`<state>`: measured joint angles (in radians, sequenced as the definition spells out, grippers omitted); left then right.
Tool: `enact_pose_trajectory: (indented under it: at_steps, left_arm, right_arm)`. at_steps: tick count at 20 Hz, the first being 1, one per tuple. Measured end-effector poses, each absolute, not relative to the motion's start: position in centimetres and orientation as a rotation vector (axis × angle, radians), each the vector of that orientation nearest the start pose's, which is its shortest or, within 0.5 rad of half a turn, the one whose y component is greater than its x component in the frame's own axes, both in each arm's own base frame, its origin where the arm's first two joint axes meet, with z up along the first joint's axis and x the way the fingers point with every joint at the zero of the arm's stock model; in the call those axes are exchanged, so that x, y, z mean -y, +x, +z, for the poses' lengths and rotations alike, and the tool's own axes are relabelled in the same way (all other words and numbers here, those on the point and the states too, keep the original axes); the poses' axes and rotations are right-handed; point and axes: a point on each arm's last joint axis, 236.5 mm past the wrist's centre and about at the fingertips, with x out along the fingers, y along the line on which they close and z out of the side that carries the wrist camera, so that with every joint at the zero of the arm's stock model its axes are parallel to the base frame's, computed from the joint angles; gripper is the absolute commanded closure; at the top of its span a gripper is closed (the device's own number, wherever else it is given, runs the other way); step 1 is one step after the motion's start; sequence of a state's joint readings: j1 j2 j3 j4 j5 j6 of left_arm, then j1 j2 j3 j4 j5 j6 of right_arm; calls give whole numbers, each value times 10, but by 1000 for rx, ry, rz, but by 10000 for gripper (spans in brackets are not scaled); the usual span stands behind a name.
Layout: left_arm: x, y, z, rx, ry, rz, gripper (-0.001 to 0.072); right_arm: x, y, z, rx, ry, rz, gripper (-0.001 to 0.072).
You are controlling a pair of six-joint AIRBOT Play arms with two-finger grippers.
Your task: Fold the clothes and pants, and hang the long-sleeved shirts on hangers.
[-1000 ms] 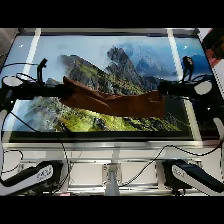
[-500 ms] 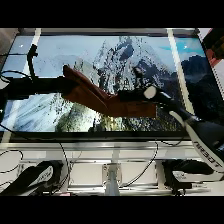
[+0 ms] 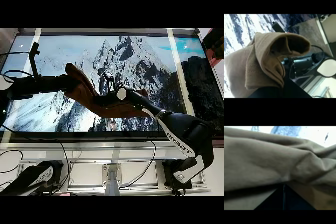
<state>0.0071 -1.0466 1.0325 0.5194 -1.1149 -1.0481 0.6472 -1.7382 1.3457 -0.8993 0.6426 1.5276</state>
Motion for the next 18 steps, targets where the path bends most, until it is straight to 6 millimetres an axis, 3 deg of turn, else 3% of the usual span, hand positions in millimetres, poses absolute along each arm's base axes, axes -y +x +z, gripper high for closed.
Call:
enact_pose_trajectory:
  at_steps: [3, 6, 12, 16, 18]
  left_arm:
    - [196, 359, 143, -839, -477, -805, 693]
    - [227, 360, 123, -884, -477, -840, 693]
    - [321, 364, 95, -874, -542, -868, 693]
    - [378, 354, 84, -805, -521, -841, 693]
    - [397, 353, 81, -751, -508, -805, 693]
  right_arm:
    - [-363, 383, -66, -1237, 218, 650, 700]
    - [-314, 404, -50, -1238, 193, 580, 700]
    - [-185, 448, 32, -1099, 212, 388, 699]
    - [-107, 457, 88, -979, 244, 257, 700]
    - [-80, 455, 108, -934, 258, 210, 700]
